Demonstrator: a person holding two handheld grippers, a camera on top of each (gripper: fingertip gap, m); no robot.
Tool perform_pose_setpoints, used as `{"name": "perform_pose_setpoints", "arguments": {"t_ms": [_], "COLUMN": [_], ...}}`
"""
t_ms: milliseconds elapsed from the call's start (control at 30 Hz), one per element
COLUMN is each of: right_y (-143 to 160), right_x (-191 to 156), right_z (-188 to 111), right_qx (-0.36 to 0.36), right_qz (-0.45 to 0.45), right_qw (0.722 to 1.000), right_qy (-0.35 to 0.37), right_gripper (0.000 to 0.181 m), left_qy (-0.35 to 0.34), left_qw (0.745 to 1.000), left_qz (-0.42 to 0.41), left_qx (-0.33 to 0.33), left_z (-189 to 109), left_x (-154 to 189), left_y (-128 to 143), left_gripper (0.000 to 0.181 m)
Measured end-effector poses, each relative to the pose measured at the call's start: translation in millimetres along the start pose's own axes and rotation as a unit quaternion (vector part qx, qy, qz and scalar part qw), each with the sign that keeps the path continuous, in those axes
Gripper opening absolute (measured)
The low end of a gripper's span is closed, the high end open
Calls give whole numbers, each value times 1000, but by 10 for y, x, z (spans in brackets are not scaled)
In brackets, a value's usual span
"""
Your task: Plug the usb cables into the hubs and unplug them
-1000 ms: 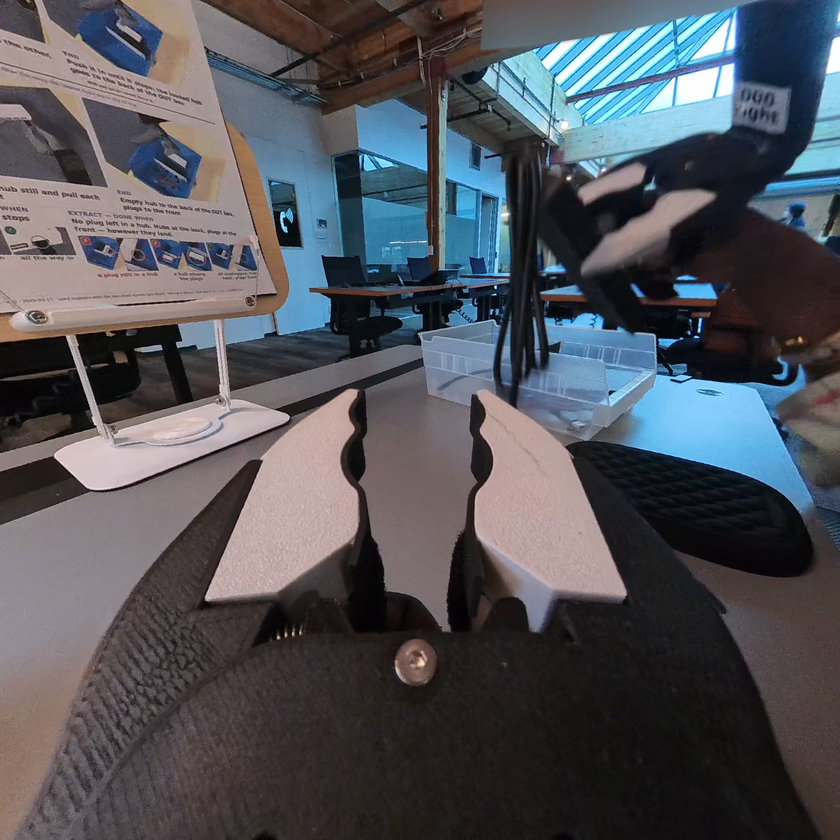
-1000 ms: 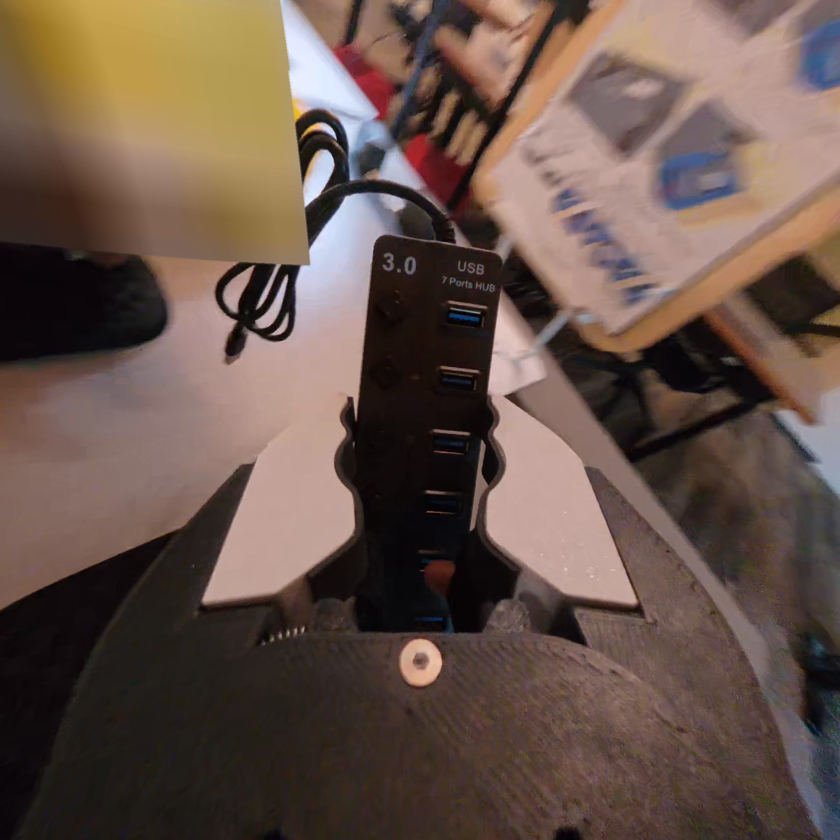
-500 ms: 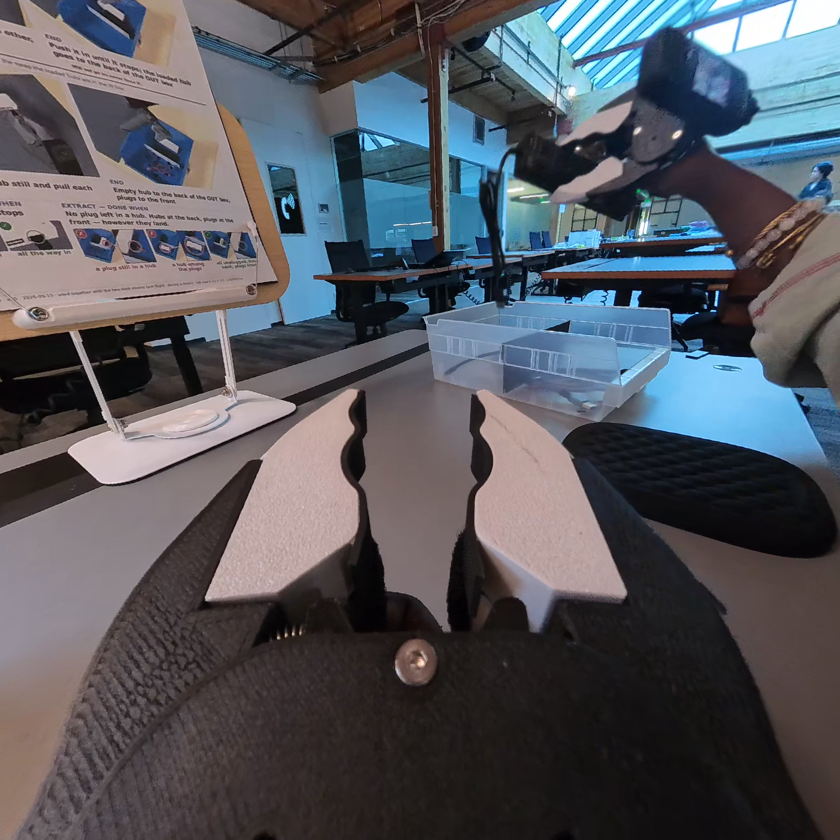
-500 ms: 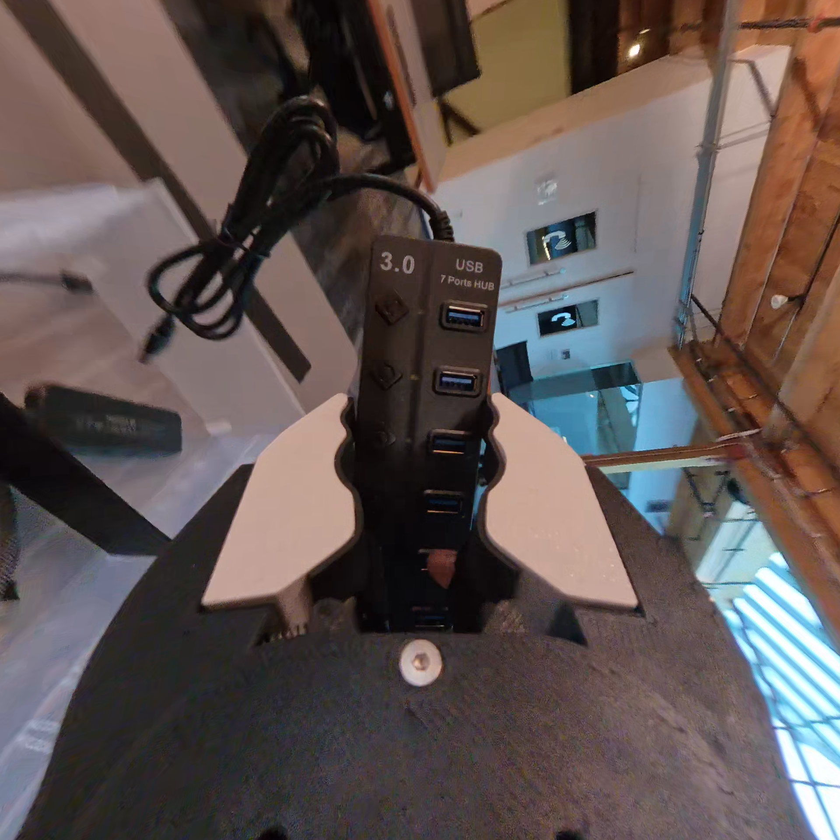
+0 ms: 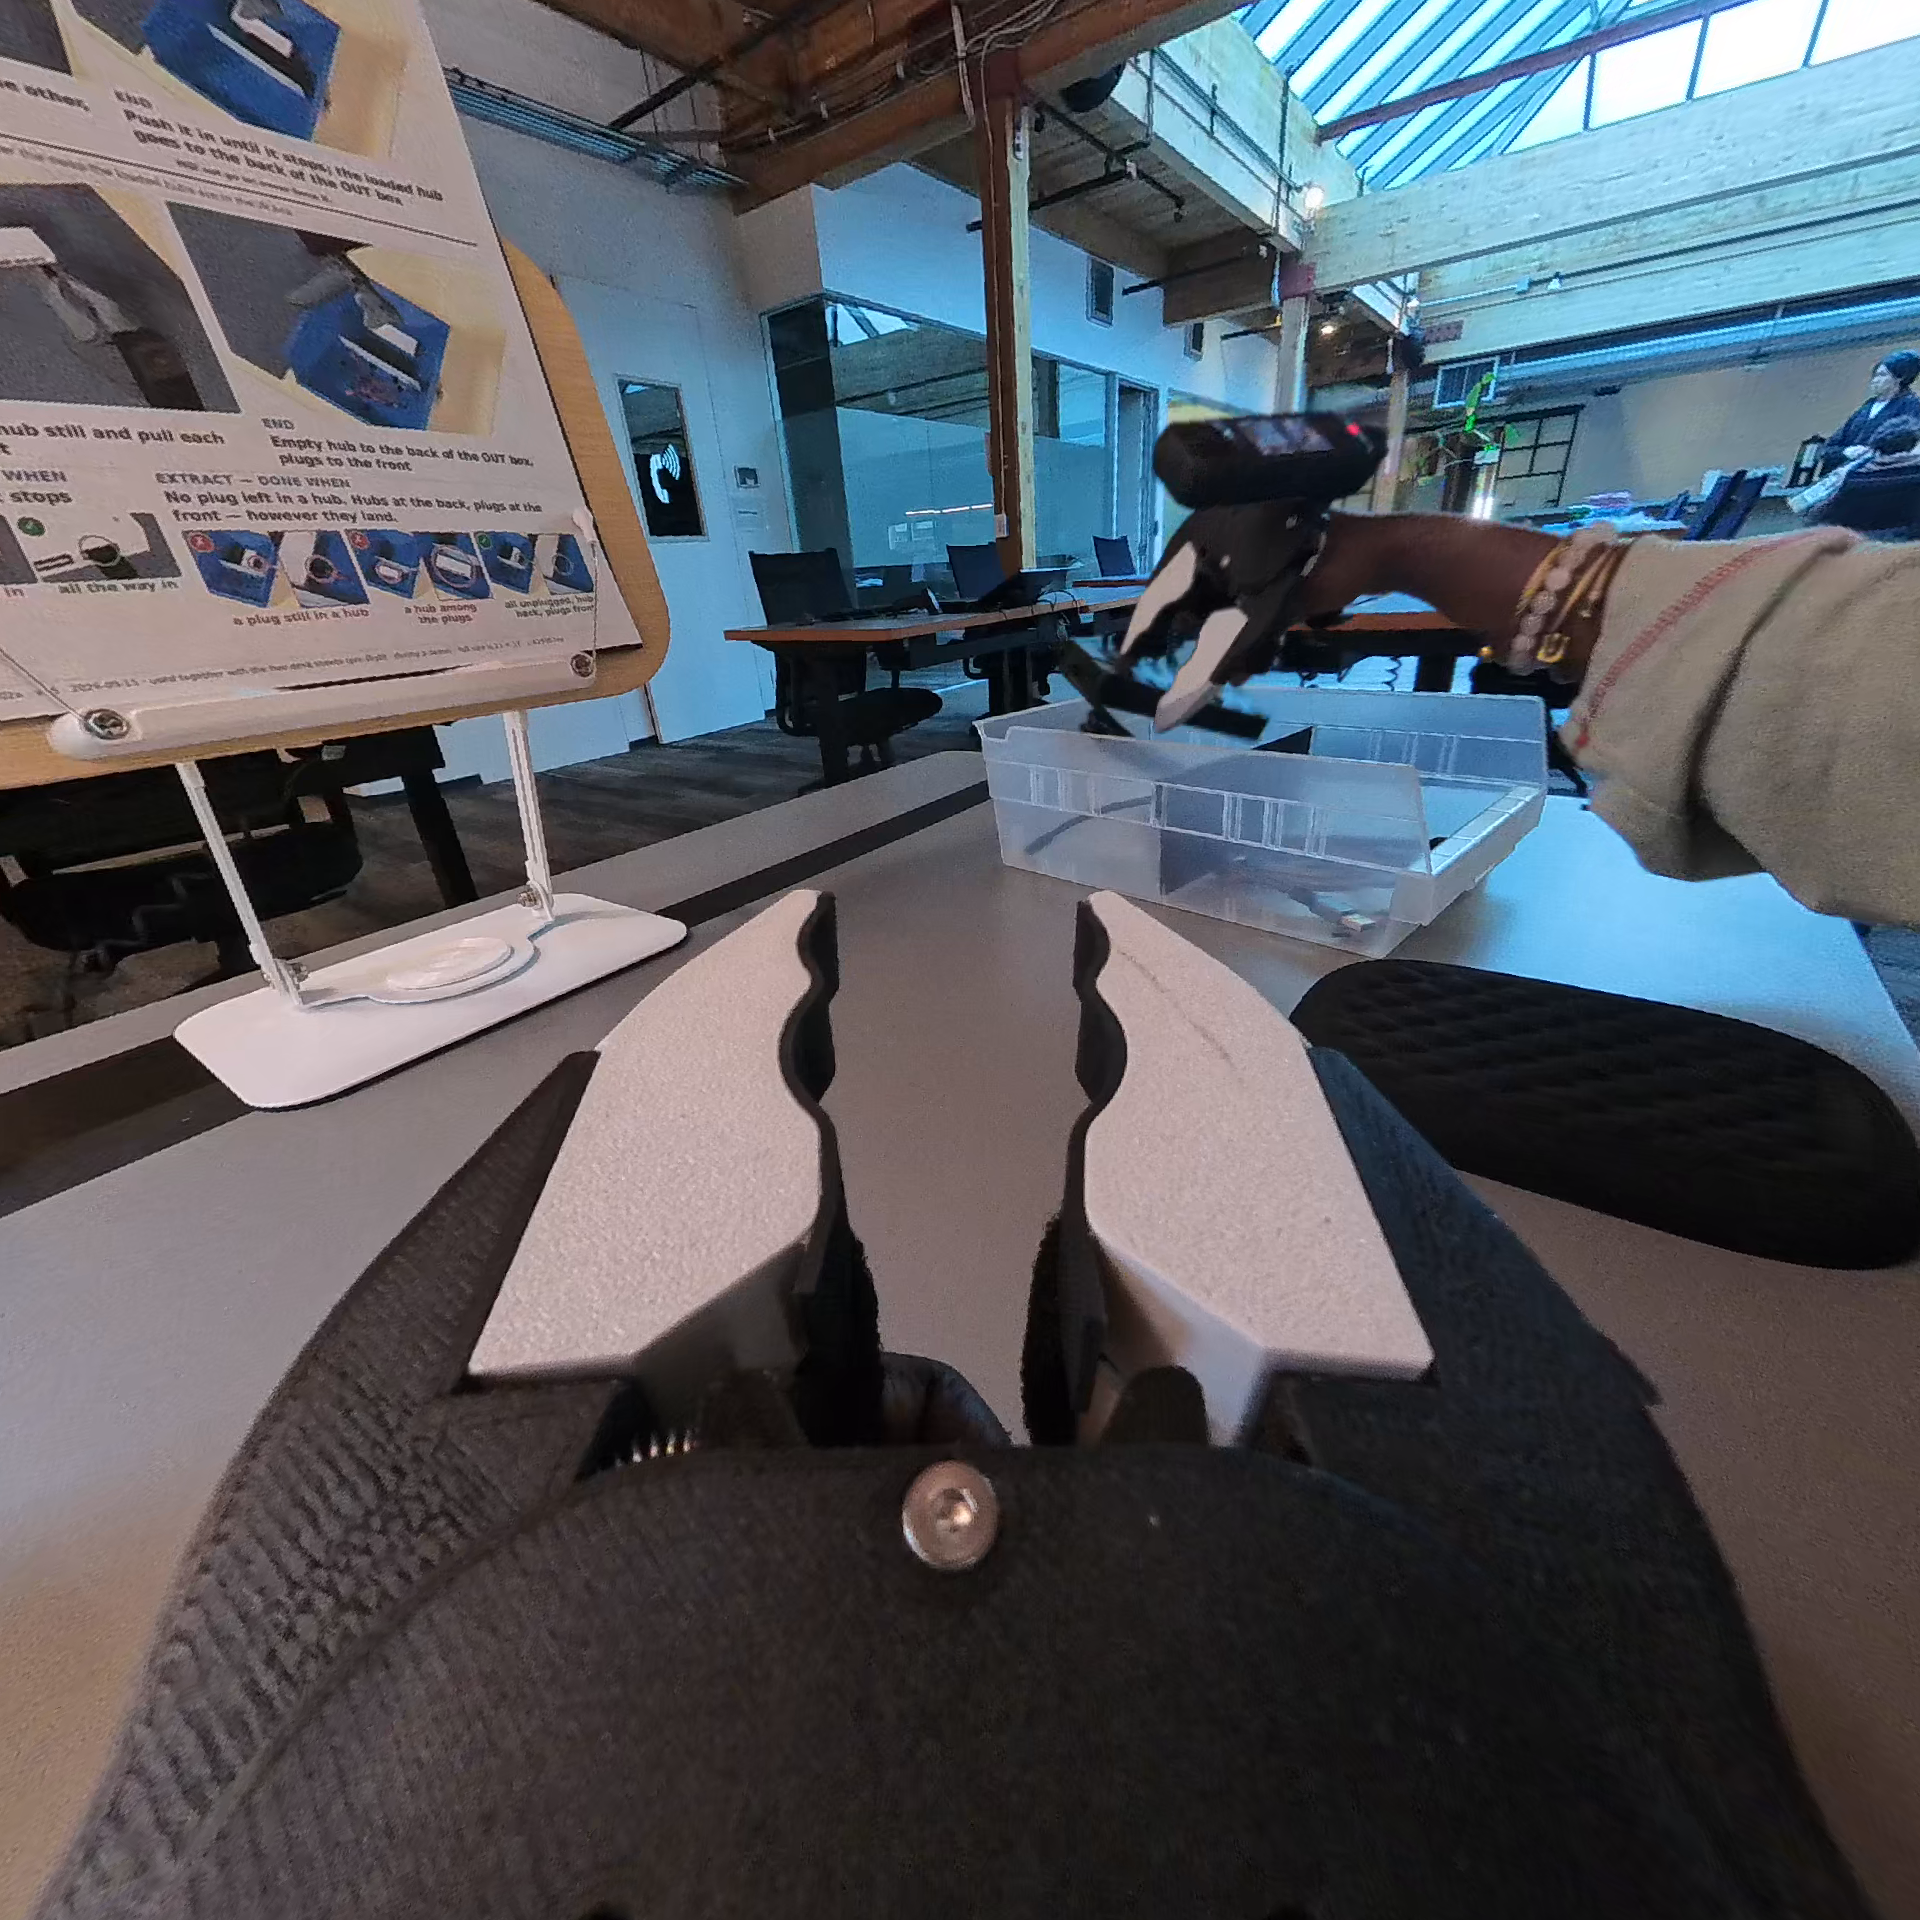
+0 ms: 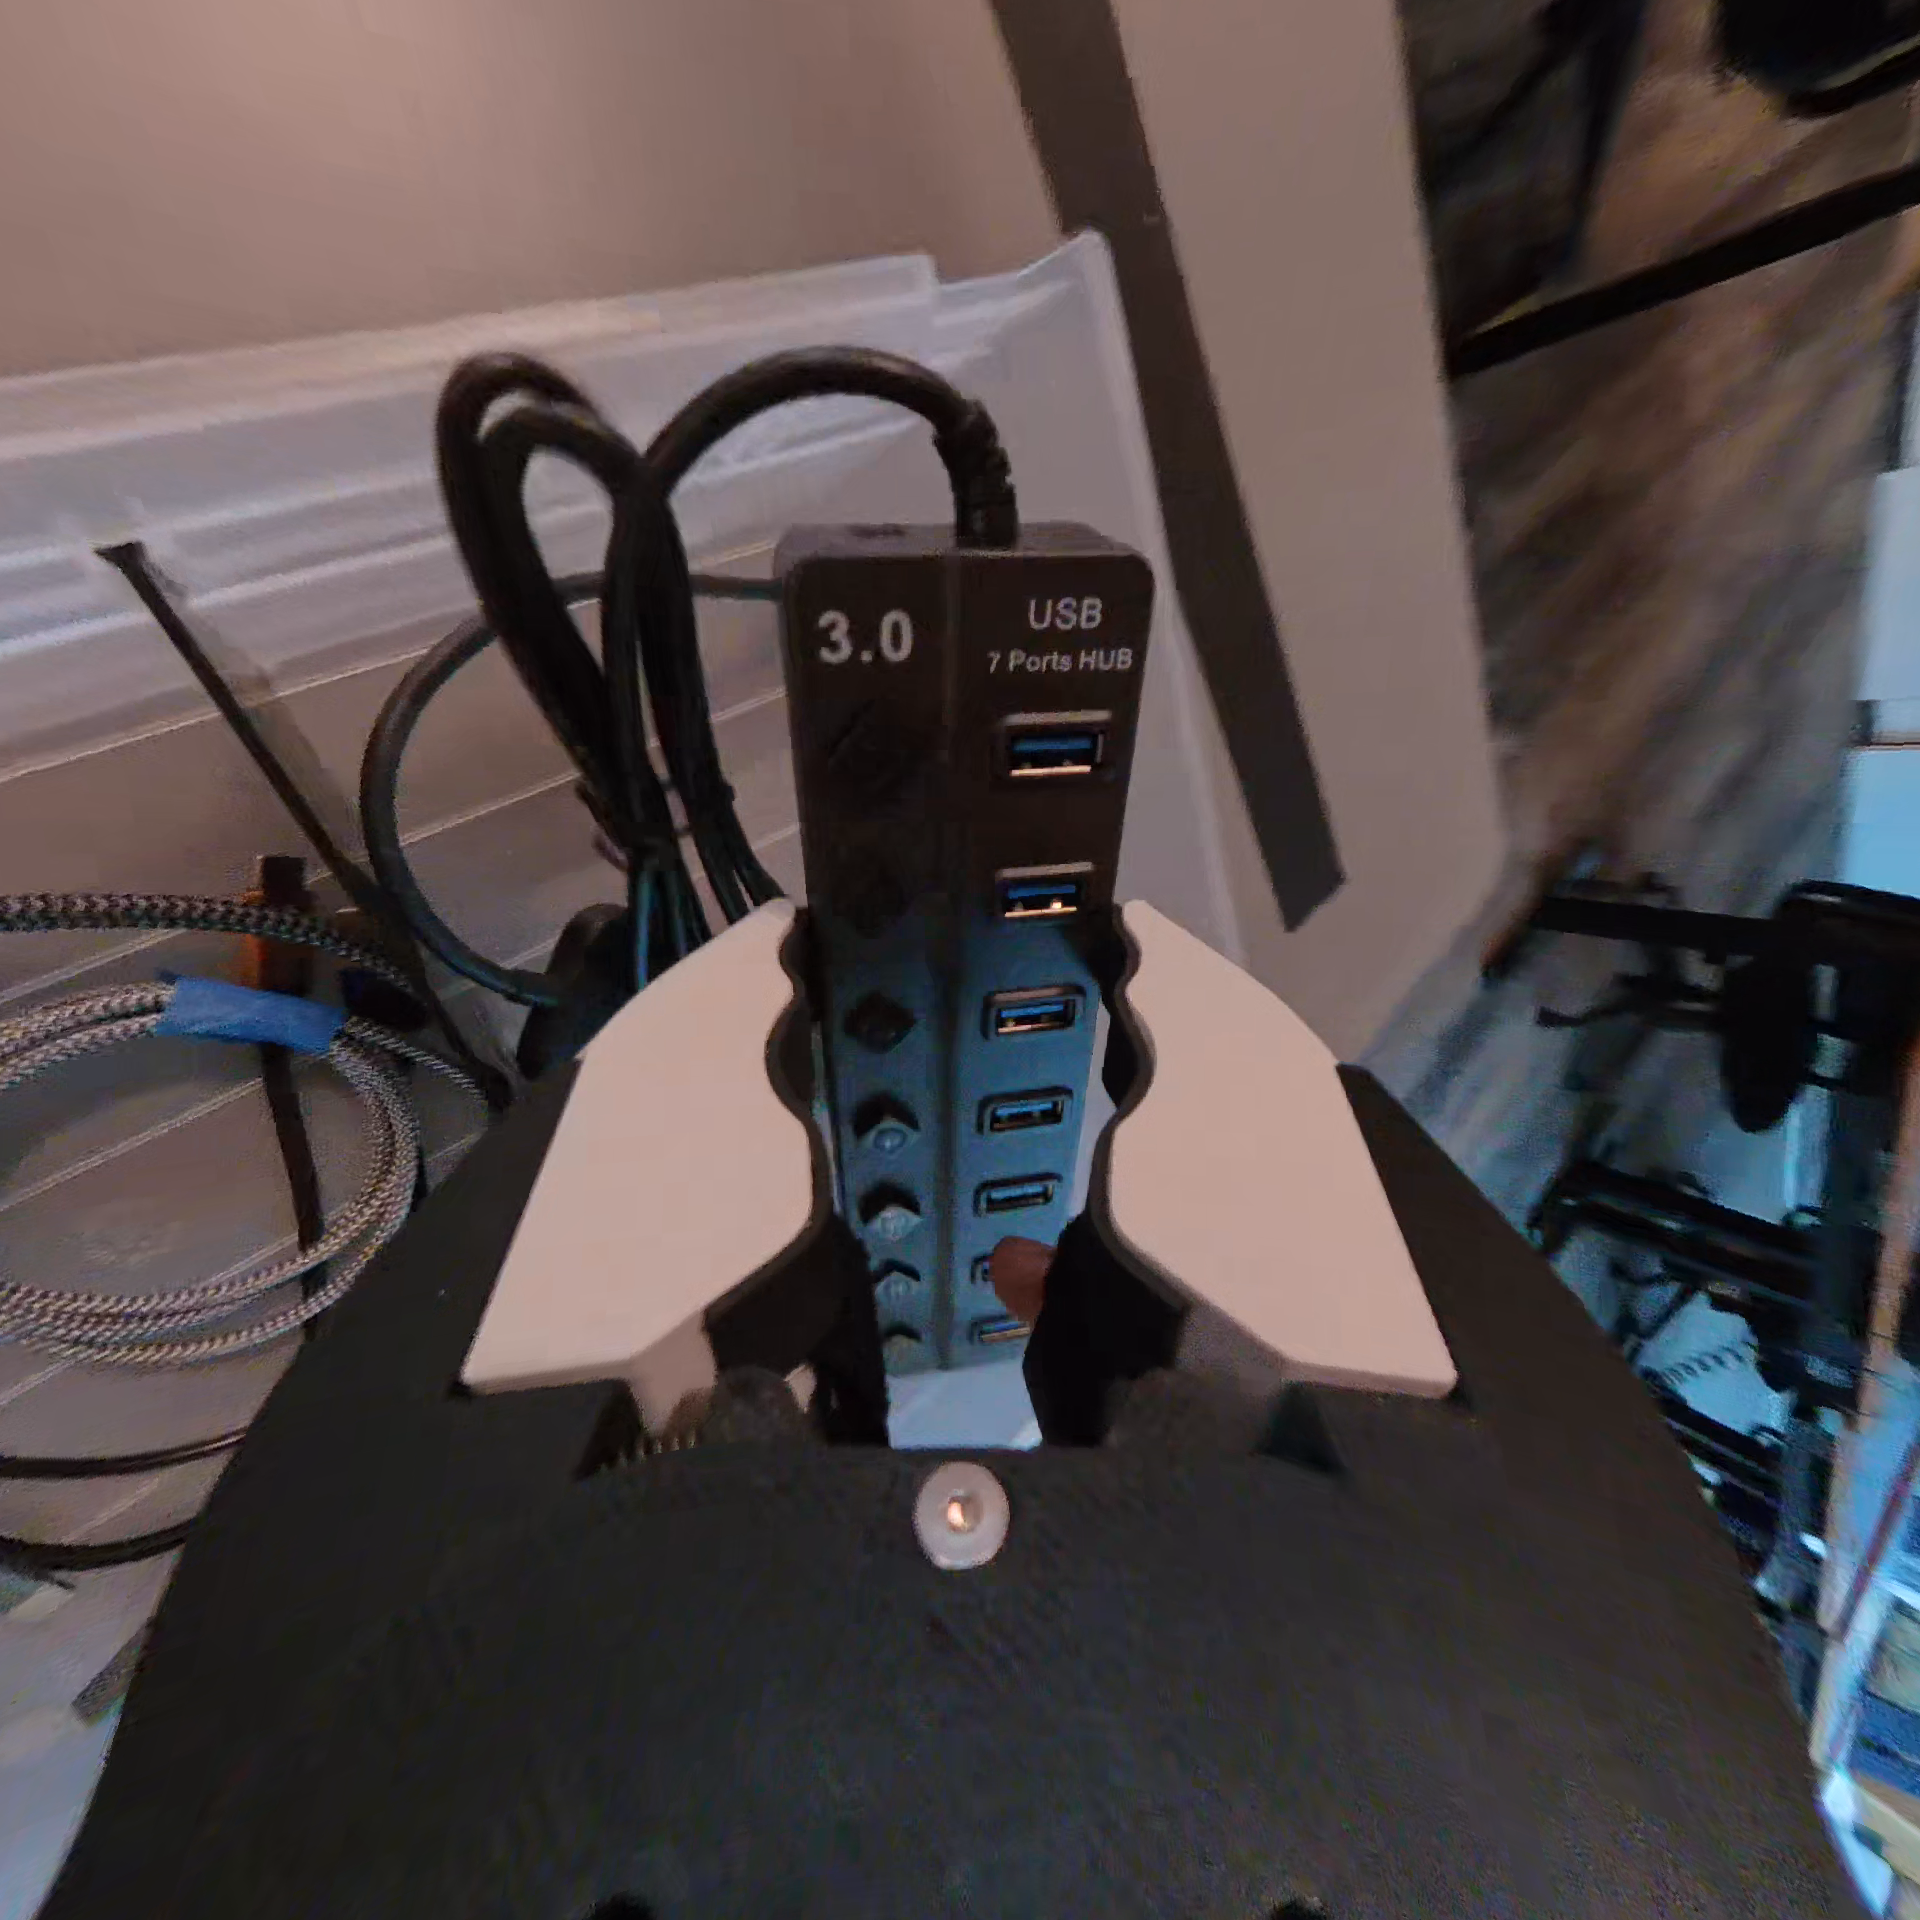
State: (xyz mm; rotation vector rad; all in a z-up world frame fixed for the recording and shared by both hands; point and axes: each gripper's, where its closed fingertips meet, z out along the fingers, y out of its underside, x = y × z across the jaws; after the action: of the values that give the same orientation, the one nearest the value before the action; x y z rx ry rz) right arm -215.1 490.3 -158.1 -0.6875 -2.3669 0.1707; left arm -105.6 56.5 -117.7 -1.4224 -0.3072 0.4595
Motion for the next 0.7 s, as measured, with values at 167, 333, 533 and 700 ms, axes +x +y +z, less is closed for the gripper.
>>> {"name": "perform_pose_setpoints", "arguments": {"t_ms": [167,333,533,700], "right_y": [118,89,-101,-483], "right_x": [-210,-127,-183,-1104], "right_z": [336,342,-394,-1007], "right_qx": [-58,-60,32,178], "right_qz": [0,44,196,308], "right_qw": [995,996,979,934], "right_qy": [-81,-54,35,-30], "right_gripper": [53,65,78,89], "left_qy": [1,1,4,9], "left_qw": [1000,1000,1000,1000], "left_qz": [3,-2,3,1], "left_qx": [0,3,-1,-1], "left_z": [-2,-5,5,18], "left_x": [6,-1,20,46], "left_y": [-5,-12,0,2], "left_gripper": [44,44,44,44]}}
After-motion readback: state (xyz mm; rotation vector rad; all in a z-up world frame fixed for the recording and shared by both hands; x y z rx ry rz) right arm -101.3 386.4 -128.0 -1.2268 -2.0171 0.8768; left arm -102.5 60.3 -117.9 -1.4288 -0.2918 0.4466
